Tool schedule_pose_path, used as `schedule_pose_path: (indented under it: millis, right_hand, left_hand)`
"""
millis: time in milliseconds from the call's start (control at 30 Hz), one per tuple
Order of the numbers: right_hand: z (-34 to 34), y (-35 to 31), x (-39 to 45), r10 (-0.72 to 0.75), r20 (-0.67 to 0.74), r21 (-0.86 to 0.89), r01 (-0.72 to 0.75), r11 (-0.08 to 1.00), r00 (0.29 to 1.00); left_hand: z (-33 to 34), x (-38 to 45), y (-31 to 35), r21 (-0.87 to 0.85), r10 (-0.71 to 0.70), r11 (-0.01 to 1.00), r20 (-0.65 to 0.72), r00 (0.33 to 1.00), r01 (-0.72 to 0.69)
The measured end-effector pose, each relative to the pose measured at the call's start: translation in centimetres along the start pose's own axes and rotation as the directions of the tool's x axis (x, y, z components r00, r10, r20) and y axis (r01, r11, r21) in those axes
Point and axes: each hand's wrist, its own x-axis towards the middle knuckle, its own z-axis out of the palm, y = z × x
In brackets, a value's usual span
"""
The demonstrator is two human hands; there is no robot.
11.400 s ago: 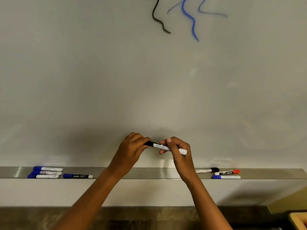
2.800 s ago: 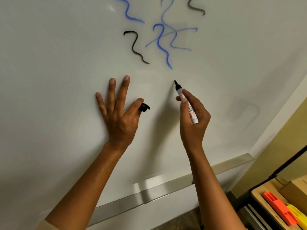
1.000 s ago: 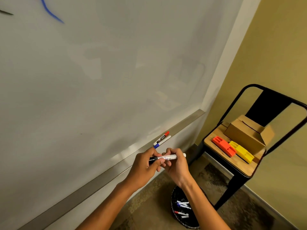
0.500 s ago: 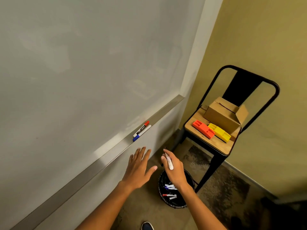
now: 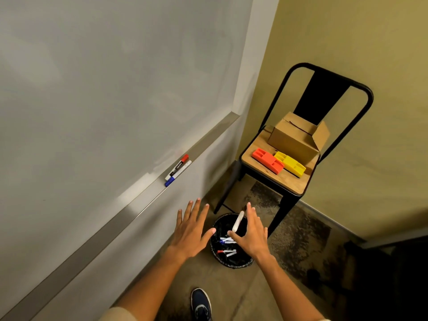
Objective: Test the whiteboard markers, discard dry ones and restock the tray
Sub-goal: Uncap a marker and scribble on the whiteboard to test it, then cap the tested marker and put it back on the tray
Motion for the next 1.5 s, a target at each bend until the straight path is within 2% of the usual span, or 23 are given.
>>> schedule_pose_path:
  millis: [133,400,733,1033,1200,1367,1500]
  right_hand:
    - [-1.6,1.0,1.4,0.033,-0.043,0.012,-0.033,0.999,0.999]
    - [-1.4,-1.4,3.2,-0.057,-0.043,-0.028,0.056,0.998,0.997]
    - [1.3,-10.4,5.9,-0.291,0.081,-0.165,0.301,0.939,0.953]
    - [3.6,-18.2,9.7,-0.476,0.162,-0.338,0.502,0.796,0.864]
    - [4.8,-20.2,11.7,-0.504,0.238,-0.424,0.555,0.715,0.831]
    - [5.6,-21.6,12.2,-0.528,0.245,-0.460,0.577,0.675,0.813]
    - [6.3,-22.8,11.9,-0.551,0.301,-0.541,0.616,0.573,0.778]
  left_hand:
    - [0.2,0.6,-0.2,-0.010,0.007,1.000,-0.019,1.000,-0.007]
    - [-0.7,1.2,-1.8,-0.013,-0.038,0.999,-0.063,0.997,0.037]
    - [-2.5,0.5,-5.6,0.012,-0.181,0.983,-0.107,0.978,0.183]
    - [-3.5,-1.5,-9.5,-0.034,-0.335,0.942,-0.100,0.937,0.334]
    - [-3.5,-3.0,-11.2,-0.092,-0.368,0.929,-0.125,0.921,0.359]
    - [-3.8,-4.1,-11.9,-0.167,-0.392,0.915,-0.163,0.905,0.367]
    - [-4.1,-4.6,-12.2,-0.196,-0.410,0.905,-0.161,0.898,0.378]
